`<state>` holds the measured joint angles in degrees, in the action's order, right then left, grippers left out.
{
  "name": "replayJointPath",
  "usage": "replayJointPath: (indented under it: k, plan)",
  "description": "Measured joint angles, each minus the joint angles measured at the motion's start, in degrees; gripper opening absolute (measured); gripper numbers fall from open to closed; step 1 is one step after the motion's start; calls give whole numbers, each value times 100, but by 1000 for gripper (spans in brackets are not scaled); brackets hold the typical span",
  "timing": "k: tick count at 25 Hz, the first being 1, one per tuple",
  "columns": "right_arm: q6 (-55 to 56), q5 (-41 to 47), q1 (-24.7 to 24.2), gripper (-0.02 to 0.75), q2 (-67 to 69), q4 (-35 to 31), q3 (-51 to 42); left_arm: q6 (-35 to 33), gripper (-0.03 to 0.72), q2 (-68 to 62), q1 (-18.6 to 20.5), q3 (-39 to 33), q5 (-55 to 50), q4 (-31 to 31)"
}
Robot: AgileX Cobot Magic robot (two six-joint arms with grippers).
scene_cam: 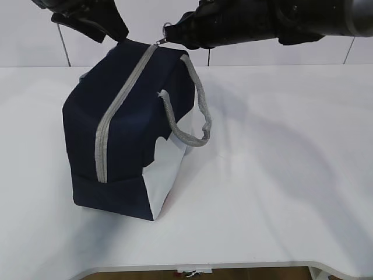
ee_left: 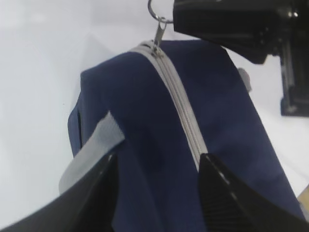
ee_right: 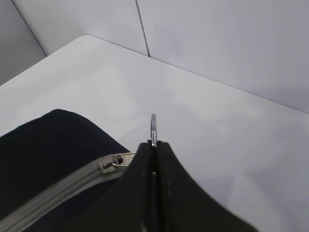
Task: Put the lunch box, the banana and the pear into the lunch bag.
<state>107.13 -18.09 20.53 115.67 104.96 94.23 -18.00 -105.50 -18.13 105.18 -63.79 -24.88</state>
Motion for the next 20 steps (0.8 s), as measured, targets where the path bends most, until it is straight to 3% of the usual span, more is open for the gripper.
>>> replayJointPath:
  k: [9, 17, 20]
  plan:
    - [13, -27, 0, 13, 0, 0, 0, 7, 383, -468, 0, 217, 2, -38]
    - [13, -37, 0, 13, 0, 0, 0, -27, 34, -529, 0, 225, -112, 4]
    - [13, -49, 0, 13, 0, 0, 0, -135, 1, -529, 0, 225, -164, 13]
